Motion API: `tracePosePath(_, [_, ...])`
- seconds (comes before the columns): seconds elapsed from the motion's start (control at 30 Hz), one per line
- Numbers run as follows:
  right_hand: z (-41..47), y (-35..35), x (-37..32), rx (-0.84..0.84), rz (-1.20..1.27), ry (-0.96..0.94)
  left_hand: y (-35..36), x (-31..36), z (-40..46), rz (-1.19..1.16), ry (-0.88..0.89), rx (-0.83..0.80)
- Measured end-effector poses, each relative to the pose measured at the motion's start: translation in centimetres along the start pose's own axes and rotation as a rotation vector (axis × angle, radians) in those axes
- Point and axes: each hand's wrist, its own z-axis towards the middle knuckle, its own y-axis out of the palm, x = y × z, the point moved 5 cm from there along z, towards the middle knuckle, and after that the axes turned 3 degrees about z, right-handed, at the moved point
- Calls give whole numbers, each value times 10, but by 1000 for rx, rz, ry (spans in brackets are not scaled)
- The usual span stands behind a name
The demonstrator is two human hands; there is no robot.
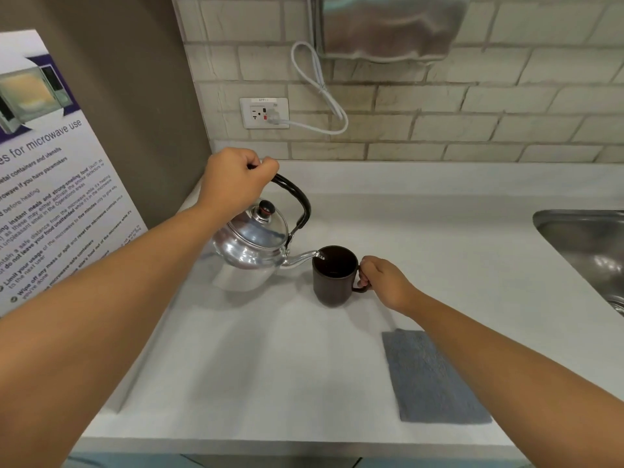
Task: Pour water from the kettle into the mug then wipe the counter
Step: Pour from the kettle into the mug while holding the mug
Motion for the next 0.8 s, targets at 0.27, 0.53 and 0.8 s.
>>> tracePosePath(0.27, [3,-1,2,-25,9,-9,4,13,7,48,32,-41])
tracePosePath(0.53, [4,-1,4,-35,27,-3,5,17,10,74,60,-54])
tracePosePath(0.8, [5,-1,5,-34,15,-5,3,15,13,97,55,-53])
